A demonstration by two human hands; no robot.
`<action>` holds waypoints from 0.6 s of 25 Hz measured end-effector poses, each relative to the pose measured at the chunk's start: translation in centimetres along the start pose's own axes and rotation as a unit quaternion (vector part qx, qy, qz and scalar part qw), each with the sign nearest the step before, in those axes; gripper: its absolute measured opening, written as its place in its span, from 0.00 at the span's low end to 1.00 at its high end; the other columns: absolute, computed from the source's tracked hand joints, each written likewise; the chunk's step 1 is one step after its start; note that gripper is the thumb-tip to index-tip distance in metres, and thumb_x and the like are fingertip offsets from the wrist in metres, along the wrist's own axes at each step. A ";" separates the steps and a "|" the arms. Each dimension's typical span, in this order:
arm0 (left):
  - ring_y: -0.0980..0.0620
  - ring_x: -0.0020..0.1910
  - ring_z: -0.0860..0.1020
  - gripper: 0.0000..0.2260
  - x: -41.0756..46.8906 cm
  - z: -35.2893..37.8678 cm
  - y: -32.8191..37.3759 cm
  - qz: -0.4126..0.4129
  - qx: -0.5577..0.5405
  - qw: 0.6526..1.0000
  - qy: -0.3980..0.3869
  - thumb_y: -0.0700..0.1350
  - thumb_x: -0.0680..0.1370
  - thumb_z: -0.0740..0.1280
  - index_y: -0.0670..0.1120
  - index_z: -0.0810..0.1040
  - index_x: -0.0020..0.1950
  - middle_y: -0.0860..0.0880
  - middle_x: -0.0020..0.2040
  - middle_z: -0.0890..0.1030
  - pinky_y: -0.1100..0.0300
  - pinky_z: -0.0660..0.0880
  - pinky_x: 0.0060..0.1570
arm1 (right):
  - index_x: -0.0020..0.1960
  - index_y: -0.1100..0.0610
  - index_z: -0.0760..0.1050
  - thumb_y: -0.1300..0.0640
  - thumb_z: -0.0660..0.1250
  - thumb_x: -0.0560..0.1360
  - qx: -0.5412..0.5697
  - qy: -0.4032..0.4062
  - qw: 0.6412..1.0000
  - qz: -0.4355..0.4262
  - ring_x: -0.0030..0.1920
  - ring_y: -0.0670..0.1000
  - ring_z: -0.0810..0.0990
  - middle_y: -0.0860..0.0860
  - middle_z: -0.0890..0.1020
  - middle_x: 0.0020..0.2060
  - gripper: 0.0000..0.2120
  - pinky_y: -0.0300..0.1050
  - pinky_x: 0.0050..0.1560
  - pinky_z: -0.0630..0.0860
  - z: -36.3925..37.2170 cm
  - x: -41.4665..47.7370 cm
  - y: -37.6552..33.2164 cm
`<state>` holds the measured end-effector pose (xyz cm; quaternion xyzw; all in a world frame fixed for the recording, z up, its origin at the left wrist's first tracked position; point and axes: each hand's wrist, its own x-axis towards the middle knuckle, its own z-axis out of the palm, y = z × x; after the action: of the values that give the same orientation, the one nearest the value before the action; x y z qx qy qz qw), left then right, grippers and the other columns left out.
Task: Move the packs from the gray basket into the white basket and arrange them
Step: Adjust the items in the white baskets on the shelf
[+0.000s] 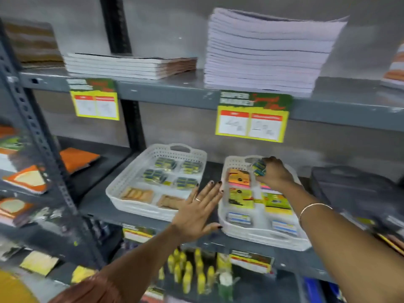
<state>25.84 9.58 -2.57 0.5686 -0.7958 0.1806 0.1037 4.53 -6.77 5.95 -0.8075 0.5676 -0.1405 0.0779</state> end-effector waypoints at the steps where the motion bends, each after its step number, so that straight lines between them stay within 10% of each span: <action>1: 0.48 0.74 0.43 0.34 -1.5 -0.3 -1.9 0.002 0.021 1.000 0.004 0.65 0.76 0.44 0.46 0.44 0.75 0.48 0.76 0.43 0.49 0.40 0.70 | 0.65 0.60 0.71 0.52 0.72 0.68 0.010 0.000 1.000 -0.008 0.64 0.60 0.71 0.60 0.74 0.60 0.28 0.52 0.61 0.74 0.8 0.3 -2.7; 9: 0.51 0.74 0.41 0.36 -12.5 -2.2 -20.5 -0.194 -0.033 0.980 0.006 0.67 0.76 0.42 0.43 0.49 0.75 0.46 0.76 0.47 0.49 0.45 0.70 | 0.69 0.63 0.68 0.56 0.72 0.69 0.023 -0.061 0.995 -0.076 0.67 0.61 0.70 0.61 0.71 0.66 0.31 0.50 0.66 0.70 7.5 2.4 -18.2; 15: 0.49 0.72 0.37 0.53 -18.1 1.6 -24.7 -0.212 -0.091 0.962 -0.148 0.79 0.62 0.38 0.42 0.37 0.73 0.45 0.74 0.40 0.52 0.44 0.70 | 0.67 0.63 0.68 0.54 0.71 0.70 -0.028 -0.133 0.988 -0.074 0.65 0.61 0.72 0.62 0.73 0.65 0.29 0.51 0.63 0.74 11.4 5.1 -21.4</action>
<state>55.21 17.52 -6.52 0.7326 -0.6767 -0.0049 0.0724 28.92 -4.55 1.95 -0.8609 0.4942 -0.0214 0.1192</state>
